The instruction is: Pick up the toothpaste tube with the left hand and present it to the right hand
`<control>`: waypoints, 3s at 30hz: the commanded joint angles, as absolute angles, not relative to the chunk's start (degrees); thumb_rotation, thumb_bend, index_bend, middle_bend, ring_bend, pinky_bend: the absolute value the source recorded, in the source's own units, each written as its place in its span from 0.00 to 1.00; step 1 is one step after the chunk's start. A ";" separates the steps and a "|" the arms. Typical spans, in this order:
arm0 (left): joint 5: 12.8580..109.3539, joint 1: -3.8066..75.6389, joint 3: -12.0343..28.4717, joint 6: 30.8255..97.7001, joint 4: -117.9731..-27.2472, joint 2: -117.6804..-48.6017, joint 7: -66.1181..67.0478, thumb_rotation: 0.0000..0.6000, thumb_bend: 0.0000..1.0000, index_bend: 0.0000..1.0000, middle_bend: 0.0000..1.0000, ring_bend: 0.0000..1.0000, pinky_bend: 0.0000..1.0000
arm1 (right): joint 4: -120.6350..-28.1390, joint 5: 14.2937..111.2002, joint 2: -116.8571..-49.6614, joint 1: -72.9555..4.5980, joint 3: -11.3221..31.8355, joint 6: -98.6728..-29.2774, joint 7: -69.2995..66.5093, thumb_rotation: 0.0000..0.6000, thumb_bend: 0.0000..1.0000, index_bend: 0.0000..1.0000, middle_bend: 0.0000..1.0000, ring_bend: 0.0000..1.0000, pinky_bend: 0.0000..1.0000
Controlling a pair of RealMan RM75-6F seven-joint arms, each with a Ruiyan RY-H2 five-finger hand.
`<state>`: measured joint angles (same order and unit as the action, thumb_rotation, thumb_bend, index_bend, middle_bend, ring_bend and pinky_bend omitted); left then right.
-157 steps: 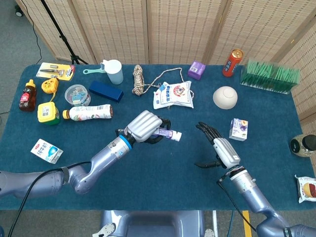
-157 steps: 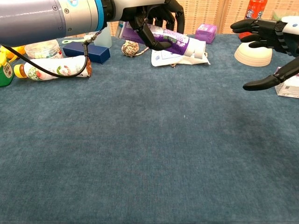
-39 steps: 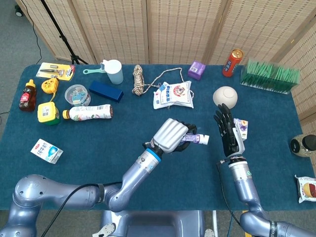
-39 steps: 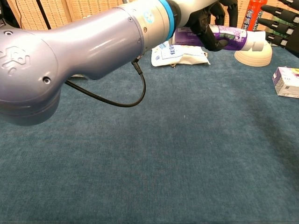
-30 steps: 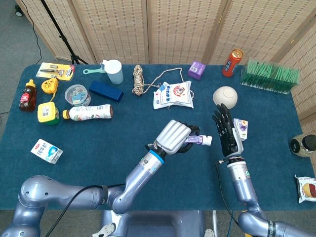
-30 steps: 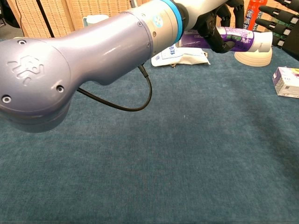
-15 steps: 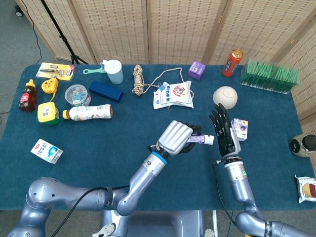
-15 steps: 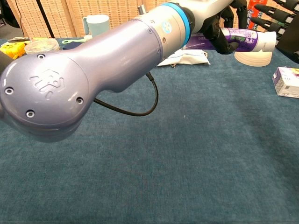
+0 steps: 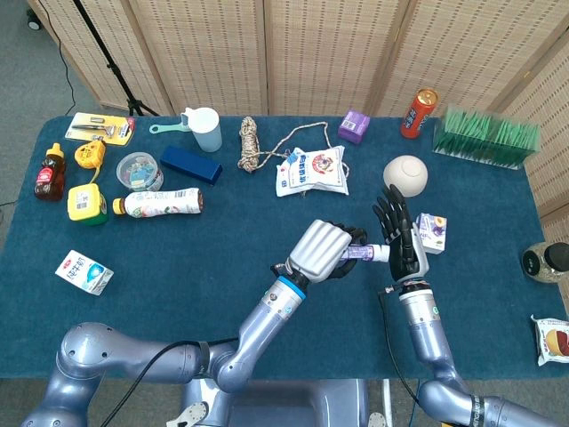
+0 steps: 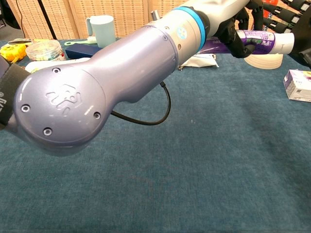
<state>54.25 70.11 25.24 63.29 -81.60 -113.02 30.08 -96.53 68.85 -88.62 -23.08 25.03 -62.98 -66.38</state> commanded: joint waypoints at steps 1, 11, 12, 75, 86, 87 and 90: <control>54.36 70.19 25.46 63.38 -81.36 -113.35 29.95 1.00 0.57 0.69 0.57 0.56 0.59 | -96.38 68.88 -88.79 -23.13 25.11 -62.88 -66.48 0.32 0.00 0.00 0.00 0.00 0.00; 54.84 70.26 25.83 63.46 -80.23 -114.52 29.35 1.00 0.57 0.69 0.57 0.56 0.59 | -96.52 69.30 -88.73 -22.91 25.15 -62.79 -66.71 0.32 0.00 0.00 0.00 0.00 0.00; 54.97 70.24 25.85 63.51 -80.06 -114.69 29.19 1.00 0.57 0.70 0.57 0.56 0.59 | -96.55 69.37 -88.69 -22.88 25.14 -62.78 -66.72 0.32 0.00 0.00 0.00 0.00 0.00; 60.53 67.93 26.77 64.84 -76.60 -117.88 24.69 1.00 0.57 0.71 0.58 0.57 0.59 | -97.66 69.43 -88.45 -22.41 26.96 -61.16 -74.16 0.32 0.00 0.00 0.00 0.00 0.00; 60.72 68.31 27.41 64.60 -76.02 -118.73 24.78 1.00 0.57 0.71 0.58 0.57 0.59 | -97.69 69.55 -88.39 -22.36 26.97 -61.13 -74.42 0.33 0.00 0.00 0.00 0.00 0.00; 60.73 68.33 27.44 64.60 -75.96 -118.80 24.79 1.00 0.57 0.71 0.58 0.57 0.59 | -97.70 69.56 -88.40 -22.37 26.98 -61.12 -74.48 0.33 0.00 0.00 0.00 0.00 0.00; 60.79 68.39 27.55 64.60 -75.80 -118.95 24.82 1.00 0.57 0.71 0.58 0.57 0.59 | -97.69 69.63 -88.40 -22.41 26.95 -61.05 -74.52 0.32 0.00 0.00 0.00 0.00 0.00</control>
